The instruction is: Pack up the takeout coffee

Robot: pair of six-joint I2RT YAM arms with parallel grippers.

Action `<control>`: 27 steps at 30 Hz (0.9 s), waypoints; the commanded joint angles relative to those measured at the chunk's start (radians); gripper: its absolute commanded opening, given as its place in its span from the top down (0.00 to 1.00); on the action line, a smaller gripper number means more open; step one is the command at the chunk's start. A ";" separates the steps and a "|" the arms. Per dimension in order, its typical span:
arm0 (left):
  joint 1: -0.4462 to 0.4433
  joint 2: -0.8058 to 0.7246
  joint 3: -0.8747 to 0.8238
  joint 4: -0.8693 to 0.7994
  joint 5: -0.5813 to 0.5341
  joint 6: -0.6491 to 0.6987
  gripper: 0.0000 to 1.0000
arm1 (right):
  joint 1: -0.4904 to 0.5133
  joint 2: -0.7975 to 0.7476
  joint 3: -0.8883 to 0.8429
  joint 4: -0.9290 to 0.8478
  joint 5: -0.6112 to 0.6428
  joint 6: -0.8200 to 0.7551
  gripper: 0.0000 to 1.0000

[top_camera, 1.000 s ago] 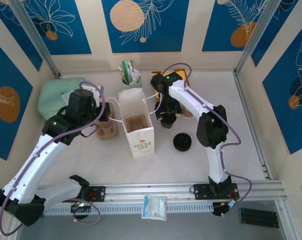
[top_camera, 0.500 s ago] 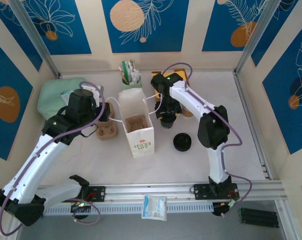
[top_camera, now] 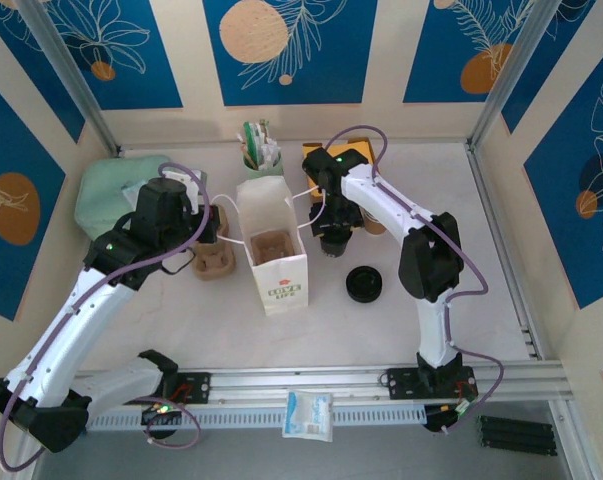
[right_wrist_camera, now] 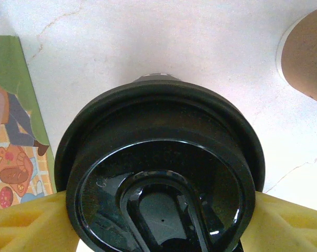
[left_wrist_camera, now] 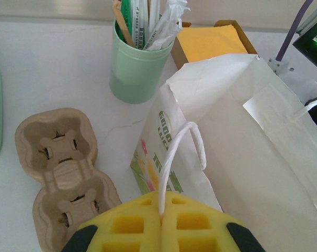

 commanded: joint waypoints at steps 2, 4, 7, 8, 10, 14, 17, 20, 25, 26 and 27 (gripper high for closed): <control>0.009 -0.013 0.022 -0.013 -0.003 -0.005 0.97 | 0.004 0.041 -0.039 0.015 0.011 0.015 0.29; 0.009 -0.012 0.022 -0.014 -0.002 -0.005 0.97 | 0.004 0.040 -0.039 0.014 0.012 0.014 0.31; 0.009 -0.012 0.022 -0.014 0.000 -0.005 0.97 | 0.003 0.034 -0.041 0.014 0.012 0.015 0.33; 0.009 -0.012 0.022 -0.014 0.000 -0.005 0.97 | 0.002 0.031 -0.041 0.015 0.012 0.015 0.34; 0.010 -0.012 0.021 -0.012 0.000 -0.005 0.97 | 0.001 0.025 -0.041 0.015 0.015 0.016 0.34; 0.008 -0.009 0.019 -0.009 0.004 -0.008 0.97 | -0.003 0.006 -0.038 0.020 0.017 0.026 0.35; 0.009 -0.007 0.019 -0.009 0.004 -0.008 0.97 | -0.008 -0.020 -0.035 0.023 0.020 0.037 0.37; 0.009 -0.007 0.021 -0.009 0.003 -0.008 0.97 | -0.015 -0.050 -0.029 0.022 0.020 0.046 0.37; 0.009 -0.007 0.018 -0.007 0.004 -0.013 0.97 | -0.025 -0.089 -0.004 0.002 0.022 0.057 0.37; 0.008 -0.006 0.018 -0.005 0.004 -0.014 0.97 | -0.027 -0.095 0.001 -0.005 0.024 0.059 0.37; 0.009 -0.007 0.016 -0.002 0.006 -0.016 0.97 | -0.030 -0.103 0.006 -0.009 0.025 0.059 0.37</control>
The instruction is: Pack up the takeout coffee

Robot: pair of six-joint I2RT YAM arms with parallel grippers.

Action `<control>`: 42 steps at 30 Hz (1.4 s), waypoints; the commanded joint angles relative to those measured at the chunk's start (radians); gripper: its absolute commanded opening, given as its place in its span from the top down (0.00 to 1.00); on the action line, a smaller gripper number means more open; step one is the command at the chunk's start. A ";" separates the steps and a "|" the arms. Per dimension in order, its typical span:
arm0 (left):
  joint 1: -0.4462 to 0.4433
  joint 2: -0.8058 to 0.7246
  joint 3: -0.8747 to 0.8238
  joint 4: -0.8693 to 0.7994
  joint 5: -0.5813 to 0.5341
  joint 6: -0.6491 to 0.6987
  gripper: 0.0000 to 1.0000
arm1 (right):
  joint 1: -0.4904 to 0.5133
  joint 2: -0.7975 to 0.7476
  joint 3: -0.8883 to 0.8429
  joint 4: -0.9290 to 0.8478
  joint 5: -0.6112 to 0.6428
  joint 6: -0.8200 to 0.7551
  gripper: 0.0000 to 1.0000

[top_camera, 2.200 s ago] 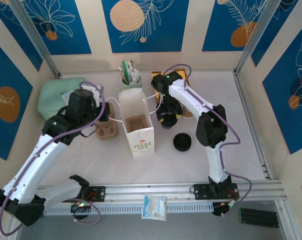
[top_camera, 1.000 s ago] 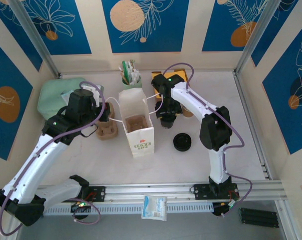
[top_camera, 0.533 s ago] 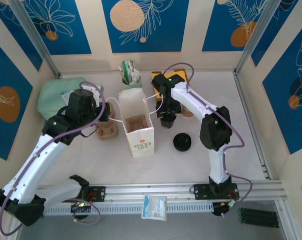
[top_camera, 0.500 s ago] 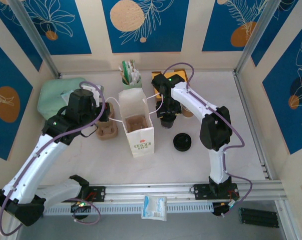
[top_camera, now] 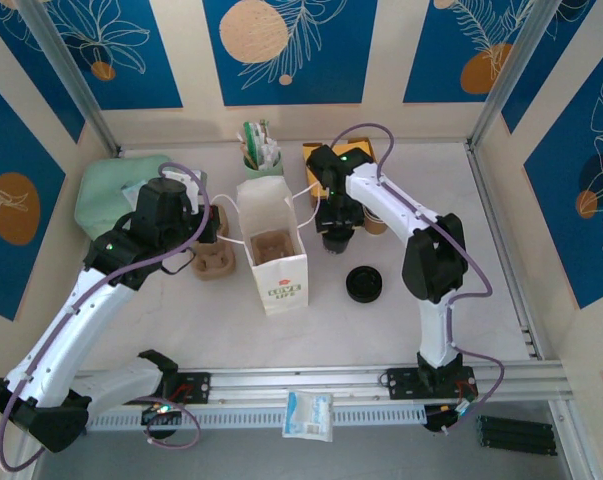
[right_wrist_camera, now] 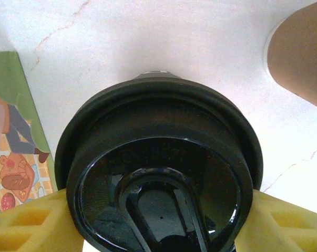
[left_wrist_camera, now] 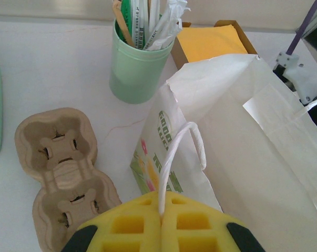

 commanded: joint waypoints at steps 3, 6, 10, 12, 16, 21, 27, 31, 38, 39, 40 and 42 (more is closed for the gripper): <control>0.009 -0.007 0.014 -0.001 0.007 -0.018 0.97 | -0.015 -0.089 0.032 -0.035 0.018 0.026 0.37; 0.009 -0.008 0.010 0.000 0.006 -0.023 0.98 | -0.025 -0.106 0.044 -0.046 0.014 0.027 0.37; 0.009 -0.016 0.007 -0.005 0.003 -0.031 0.98 | -0.040 -0.124 0.091 -0.082 0.011 0.030 0.37; 0.009 -0.022 0.001 -0.003 0.005 -0.039 0.98 | -0.045 -0.131 0.129 -0.105 0.009 0.030 0.37; 0.009 -0.036 -0.007 -0.003 0.013 -0.059 0.99 | -0.049 -0.125 0.225 -0.167 0.013 0.032 0.37; 0.009 -0.047 -0.017 -0.002 0.021 -0.078 0.99 | -0.049 -0.107 0.384 -0.256 0.022 0.033 0.37; 0.009 -0.037 -0.020 0.001 0.023 -0.076 0.99 | -0.048 -0.071 0.606 -0.358 0.032 0.034 0.37; 0.009 -0.031 -0.020 0.005 0.026 -0.075 0.99 | -0.045 -0.068 0.713 -0.389 0.023 0.042 0.37; 0.009 -0.019 -0.015 0.007 0.029 -0.072 0.99 | -0.019 -0.111 0.773 -0.383 -0.009 0.064 0.37; 0.009 -0.019 -0.016 0.006 0.030 -0.072 0.99 | -0.013 -0.120 0.773 -0.379 -0.008 0.065 0.37; 0.008 -0.019 -0.015 0.007 0.030 -0.072 0.99 | -0.010 -0.126 0.773 -0.376 -0.008 0.069 0.37; 0.009 -0.018 -0.014 0.003 0.032 -0.072 0.99 | -0.001 -0.146 0.773 -0.369 -0.009 0.072 0.37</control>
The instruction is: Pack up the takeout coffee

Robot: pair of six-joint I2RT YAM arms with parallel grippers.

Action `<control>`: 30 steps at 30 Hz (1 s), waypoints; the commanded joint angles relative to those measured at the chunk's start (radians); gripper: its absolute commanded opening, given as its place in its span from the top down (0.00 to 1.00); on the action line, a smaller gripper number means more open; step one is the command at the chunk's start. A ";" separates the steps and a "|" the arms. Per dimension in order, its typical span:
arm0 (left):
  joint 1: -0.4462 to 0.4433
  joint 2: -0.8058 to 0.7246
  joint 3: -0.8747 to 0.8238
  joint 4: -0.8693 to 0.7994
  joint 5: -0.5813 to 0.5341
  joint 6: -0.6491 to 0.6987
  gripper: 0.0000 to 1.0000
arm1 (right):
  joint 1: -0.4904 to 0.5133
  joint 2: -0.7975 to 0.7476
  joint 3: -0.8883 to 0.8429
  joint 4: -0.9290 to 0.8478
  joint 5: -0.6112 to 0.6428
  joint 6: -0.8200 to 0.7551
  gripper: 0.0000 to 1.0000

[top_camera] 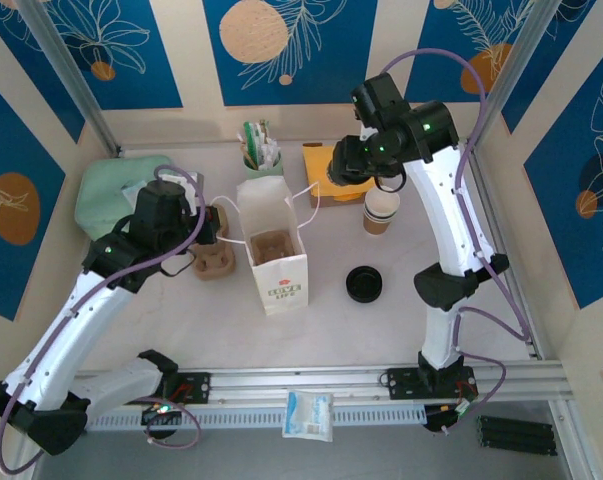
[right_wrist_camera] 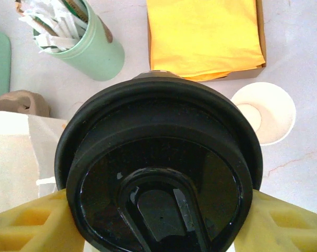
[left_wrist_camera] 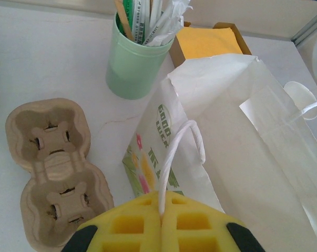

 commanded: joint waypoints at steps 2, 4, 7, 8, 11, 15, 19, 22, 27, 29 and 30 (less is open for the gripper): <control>0.009 -0.001 0.000 0.000 0.020 -0.003 0.99 | 0.021 -0.070 0.021 -0.003 -0.030 0.026 0.38; 0.008 -0.001 -0.003 -0.003 0.021 -0.004 0.99 | 0.030 -0.085 0.020 0.003 -0.032 0.028 0.38; 0.009 -0.005 -0.013 -0.004 0.025 -0.012 0.99 | 0.043 -0.103 0.024 0.008 -0.036 0.029 0.37; 0.009 -0.008 -0.017 -0.004 0.026 -0.016 1.00 | 0.046 -0.108 0.025 0.011 -0.037 0.029 0.38; 0.009 -0.012 -0.033 -0.001 0.029 -0.023 1.00 | 0.057 -0.121 0.036 0.017 -0.045 0.029 0.37; 0.008 -0.017 -0.049 0.006 0.034 -0.033 1.00 | 0.080 -0.137 0.057 0.025 -0.046 0.028 0.38; 0.008 -0.023 -0.056 0.009 0.032 -0.036 0.99 | 0.119 -0.164 0.062 0.058 -0.040 0.027 0.38; 0.007 -0.024 -0.055 0.009 0.031 -0.036 1.00 | 0.149 -0.180 0.062 0.085 -0.048 0.031 0.38; 0.008 -0.022 -0.053 0.014 0.035 -0.035 1.00 | 0.220 -0.169 0.063 0.109 -0.063 0.040 0.38; 0.008 -0.022 -0.052 0.015 0.038 -0.035 1.00 | 0.250 -0.156 0.066 0.114 -0.066 0.047 0.38; 0.008 -0.023 -0.051 0.014 0.038 -0.034 0.99 | 0.265 -0.149 0.067 0.113 -0.065 0.051 0.38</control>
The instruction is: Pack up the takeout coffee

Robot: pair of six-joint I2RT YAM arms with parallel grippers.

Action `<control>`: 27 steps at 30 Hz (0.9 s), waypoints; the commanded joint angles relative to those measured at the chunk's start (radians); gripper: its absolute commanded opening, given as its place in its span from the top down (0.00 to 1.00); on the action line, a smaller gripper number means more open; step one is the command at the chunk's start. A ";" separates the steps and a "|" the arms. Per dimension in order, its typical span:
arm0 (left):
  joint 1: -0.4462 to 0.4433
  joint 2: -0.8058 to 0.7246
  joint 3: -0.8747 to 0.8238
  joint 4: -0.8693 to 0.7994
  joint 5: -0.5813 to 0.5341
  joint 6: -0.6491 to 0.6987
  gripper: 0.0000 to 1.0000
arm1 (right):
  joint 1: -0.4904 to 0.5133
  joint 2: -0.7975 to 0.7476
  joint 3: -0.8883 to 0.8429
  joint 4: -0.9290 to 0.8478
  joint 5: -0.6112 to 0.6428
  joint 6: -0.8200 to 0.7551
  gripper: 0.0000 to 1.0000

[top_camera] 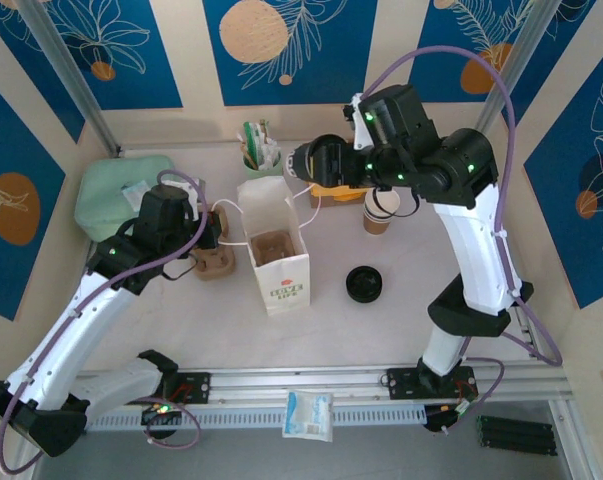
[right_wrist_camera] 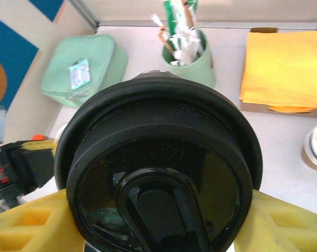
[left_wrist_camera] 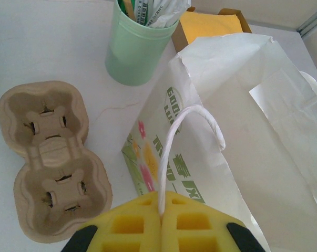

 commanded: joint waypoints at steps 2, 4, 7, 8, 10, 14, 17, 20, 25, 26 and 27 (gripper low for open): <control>0.008 -0.015 -0.004 0.014 0.023 -0.003 0.99 | 0.057 0.030 0.020 0.022 -0.021 0.033 0.38; 0.008 -0.019 -0.003 0.015 0.026 -0.004 1.00 | 0.079 0.052 0.020 0.016 -0.026 0.044 0.38; 0.008 -0.023 -0.004 0.018 0.031 -0.004 0.99 | 0.116 0.088 0.020 0.001 -0.019 0.058 0.38; 0.007 -0.025 -0.003 0.019 0.034 -0.004 1.00 | 0.128 0.100 0.021 -0.006 -0.019 0.063 0.38; 0.007 -0.025 -0.002 0.021 0.040 -0.004 1.00 | 0.148 0.123 0.022 -0.019 -0.006 0.073 0.38; 0.008 -0.027 -0.002 0.031 0.053 -0.001 0.99 | 0.178 0.167 0.023 -0.062 0.033 0.103 0.38; 0.008 -0.029 -0.002 0.041 0.062 -0.001 0.99 | 0.193 0.204 0.026 -0.094 0.049 0.122 0.38; 0.008 -0.034 -0.002 0.045 0.070 0.002 0.99 | 0.207 0.239 0.031 -0.121 0.065 0.130 0.39; 0.008 -0.043 -0.014 0.058 0.091 0.003 0.99 | 0.223 0.299 0.050 -0.153 0.074 0.142 0.39; 0.009 -0.043 -0.018 0.061 0.095 0.002 0.99 | 0.226 0.312 0.052 -0.161 0.079 0.145 0.39; 0.007 -0.045 -0.021 0.064 0.099 0.002 0.99 | 0.229 0.323 0.053 -0.168 0.082 0.147 0.39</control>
